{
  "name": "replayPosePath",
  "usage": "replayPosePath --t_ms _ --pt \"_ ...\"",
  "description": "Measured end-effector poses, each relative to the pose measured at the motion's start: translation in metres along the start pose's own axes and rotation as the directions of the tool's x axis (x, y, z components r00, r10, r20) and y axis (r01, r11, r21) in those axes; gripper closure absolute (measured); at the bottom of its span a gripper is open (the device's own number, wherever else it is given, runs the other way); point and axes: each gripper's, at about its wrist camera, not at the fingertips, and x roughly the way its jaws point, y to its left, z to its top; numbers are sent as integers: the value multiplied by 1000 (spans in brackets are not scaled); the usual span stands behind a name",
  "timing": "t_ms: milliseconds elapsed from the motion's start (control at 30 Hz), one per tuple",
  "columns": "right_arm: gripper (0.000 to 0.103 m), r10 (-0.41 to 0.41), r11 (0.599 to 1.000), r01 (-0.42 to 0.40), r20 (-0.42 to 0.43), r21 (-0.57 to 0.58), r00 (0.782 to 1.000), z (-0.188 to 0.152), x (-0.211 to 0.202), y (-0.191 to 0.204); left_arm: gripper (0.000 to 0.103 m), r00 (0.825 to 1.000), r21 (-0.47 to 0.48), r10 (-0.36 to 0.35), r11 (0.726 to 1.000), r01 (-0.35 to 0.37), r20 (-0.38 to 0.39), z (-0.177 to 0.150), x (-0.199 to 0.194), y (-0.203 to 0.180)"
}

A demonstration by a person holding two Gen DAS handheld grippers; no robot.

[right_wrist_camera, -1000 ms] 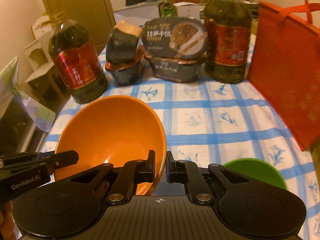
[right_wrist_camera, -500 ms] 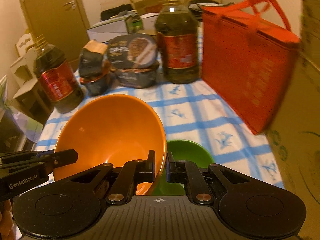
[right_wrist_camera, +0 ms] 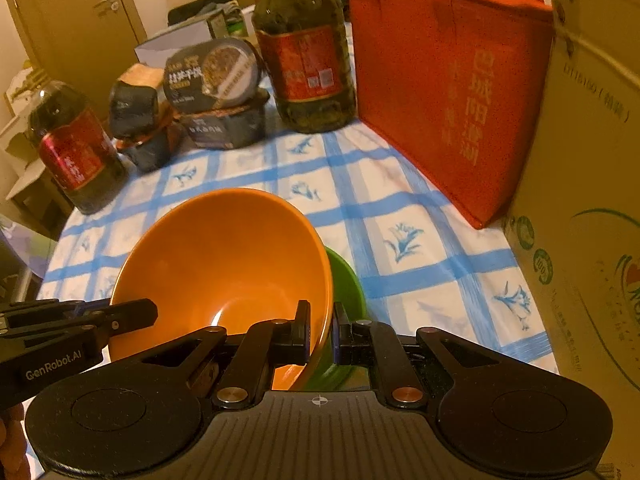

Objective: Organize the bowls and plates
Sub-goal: 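Lift the orange bowl with both tools over the green bowl stack, then lower the orange bowl into the green bowls and open both tools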

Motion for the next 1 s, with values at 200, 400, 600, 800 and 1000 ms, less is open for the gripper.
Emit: replayPosePath --t_ms 200,400,600,800,1000 --pt "93 -8 1000 7 -20 -5 1000 -3 18 -8 93 1000 13 4 1000 -3 -25 0 19 1" --pt "93 -27 999 26 -22 -29 999 -7 28 -8 93 999 27 10 1000 -9 -40 -3 32 1" --pt "93 -35 998 34 -18 -44 999 -10 34 -9 93 999 41 22 999 -20 -39 -5 38 0" --pt "93 -34 998 34 -3 -53 999 -11 35 -7 93 999 53 32 998 -30 -42 -7 43 0" --pt "93 -20 999 20 6 -45 1000 -13 35 -11 93 999 59 36 998 -33 -40 -8 43 -2"
